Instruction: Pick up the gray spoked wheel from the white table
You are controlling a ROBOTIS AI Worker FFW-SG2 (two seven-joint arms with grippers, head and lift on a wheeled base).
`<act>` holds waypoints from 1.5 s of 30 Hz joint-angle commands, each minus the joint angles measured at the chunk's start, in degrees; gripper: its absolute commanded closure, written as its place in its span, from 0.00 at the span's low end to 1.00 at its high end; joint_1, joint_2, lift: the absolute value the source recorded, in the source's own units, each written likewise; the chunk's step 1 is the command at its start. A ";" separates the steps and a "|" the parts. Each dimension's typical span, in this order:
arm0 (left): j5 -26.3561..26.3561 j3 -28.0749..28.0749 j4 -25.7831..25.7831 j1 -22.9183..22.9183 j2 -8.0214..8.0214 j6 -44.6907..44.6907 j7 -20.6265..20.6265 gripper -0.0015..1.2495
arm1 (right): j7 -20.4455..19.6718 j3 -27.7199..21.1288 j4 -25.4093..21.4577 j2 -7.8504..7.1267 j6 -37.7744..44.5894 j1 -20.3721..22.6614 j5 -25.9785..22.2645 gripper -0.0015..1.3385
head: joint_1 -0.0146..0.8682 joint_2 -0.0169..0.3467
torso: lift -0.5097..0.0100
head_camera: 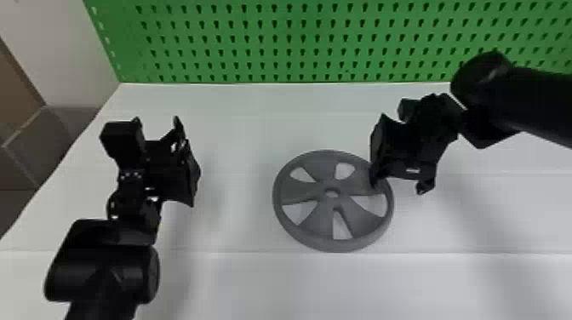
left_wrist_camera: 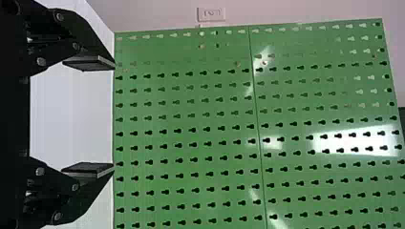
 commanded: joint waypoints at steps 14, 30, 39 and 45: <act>0.21 -0.51 0.00 -0.09 0.55 0.00 0.58 0.39 | -3.25 4.82 -0.06 0.85 -9.31 0.64 -9.23 0.17 | 0.90 0.25 | 0.83; 0.30 -0.51 0.00 0.08 0.64 0.00 0.93 0.39 | -7.47 5.61 1.08 -0.12 -6.41 0.11 -15.38 0.17 | 0.90 0.25 | 0.83; 0.30 -0.60 0.00 0.08 0.64 0.00 1.01 0.39 | -7.55 5.26 1.17 -0.03 -5.71 0.11 -15.29 0.17 | 0.90 0.25 | 0.83; 0.30 -0.60 0.00 0.00 0.64 0.00 1.01 0.39 | -7.55 5.08 1.17 -0.03 -5.62 0.11 -15.29 0.17 | 0.90 0.25 | 0.83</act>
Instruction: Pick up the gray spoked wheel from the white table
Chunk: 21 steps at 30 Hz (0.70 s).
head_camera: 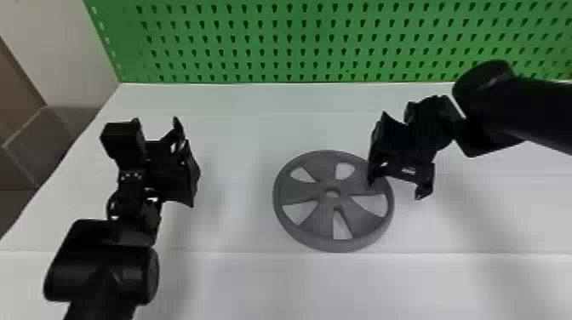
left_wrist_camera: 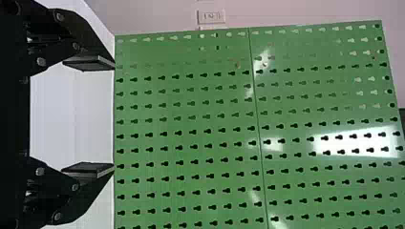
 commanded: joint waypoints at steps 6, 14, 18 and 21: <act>0.00 -0.01 0.00 -0.09 0.08 0.00 0.00 0.39 | 0.00 -0.33 0.11 0.01 0.03 -0.03 0.01 0.17 | 0.90 0.25 | 0.83; 0.09 -0.01 0.00 -0.18 0.08 0.00 0.00 0.39 | 0.00 -1.30 0.28 0.10 -0.06 0.58 0.27 0.17 | 0.90 0.25 | 0.83; 0.09 -0.18 0.00 -0.27 0.08 0.00 0.00 0.39 | 0.09 -1.74 0.28 0.19 -0.33 1.29 1.15 0.19 | 0.90 0.25 | 0.83; 0.18 -0.10 0.00 -0.27 0.08 0.00 0.00 0.39 | 0.09 -2.35 0.28 0.36 -0.33 1.99 2.12 0.20 | 0.90 0.25 | 0.83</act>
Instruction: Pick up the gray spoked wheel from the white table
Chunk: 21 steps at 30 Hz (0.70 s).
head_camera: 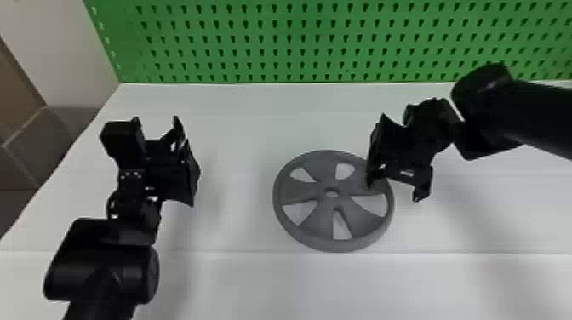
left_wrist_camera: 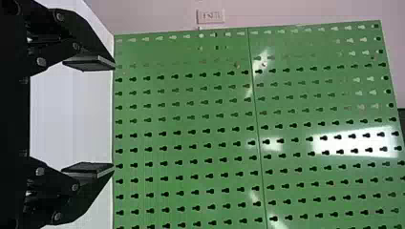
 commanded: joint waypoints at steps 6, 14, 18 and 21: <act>0.13 0.11 0.00 -0.07 0.01 0.00 0.09 0.39 | 2.29 -3.24 -0.35 0.37 -0.08 2.73 5.61 0.22 | 0.90 0.25 | 0.83; 0.21 0.20 0.00 -0.07 0.01 0.00 0.09 0.39 | 4.58 -6.93 -0.35 0.63 -0.08 4.75 12.56 0.25 | 0.90 0.25 | 0.83; 0.30 0.20 0.00 -0.07 0.01 0.00 0.09 0.39 | 4.66 -7.19 -0.35 0.63 0.18 4.84 14.14 0.25 | 0.90 0.25 | 0.83; 0.30 0.20 0.00 0.02 0.01 0.00 0.09 0.39 | 4.75 -7.89 -0.44 0.63 0.36 4.84 15.11 0.25 | 0.90 0.25 | 0.83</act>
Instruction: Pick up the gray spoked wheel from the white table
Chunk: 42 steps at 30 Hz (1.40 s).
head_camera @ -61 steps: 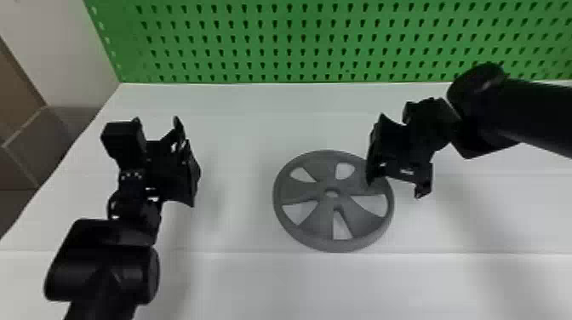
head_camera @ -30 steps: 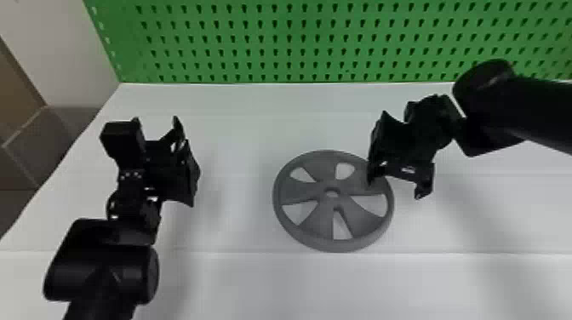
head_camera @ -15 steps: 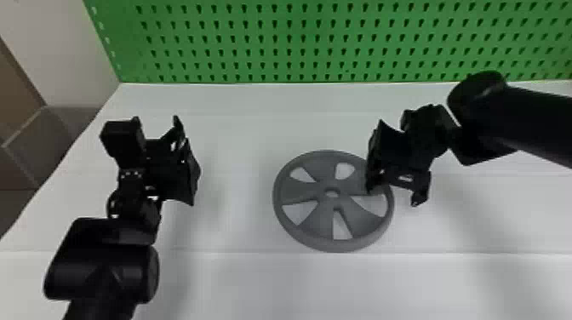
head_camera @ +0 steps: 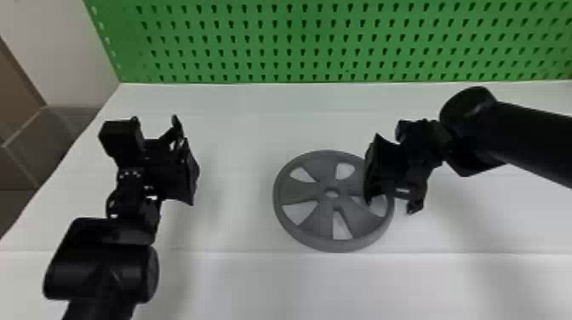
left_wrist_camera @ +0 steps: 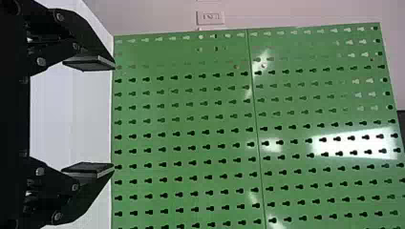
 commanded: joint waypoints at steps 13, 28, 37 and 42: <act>0.07 -0.08 0.00 -0.07 -0.09 0.00 0.09 0.39 | 0.26 -1.48 -0.05 -0.10 0.60 -0.21 1.69 0.25 | 0.90 0.25 | 0.83; 0.07 -0.17 0.00 -0.15 0.00 0.00 0.18 0.39 | 0.35 -1.48 -0.05 -0.10 0.77 -0.30 1.16 0.25 | 0.90 0.25 | 0.83; 0.07 -0.17 0.00 -0.15 0.00 0.00 0.26 0.39 | 0.35 -0.96 -0.05 -0.10 0.86 -0.30 0.29 0.25 | 0.90 0.25 | 0.83; 0.07 -0.26 0.00 -0.15 0.00 0.00 0.26 0.39 | 0.35 -0.69 -0.05 -0.10 0.86 -0.30 0.20 0.44 | 0.90 0.25 | 0.83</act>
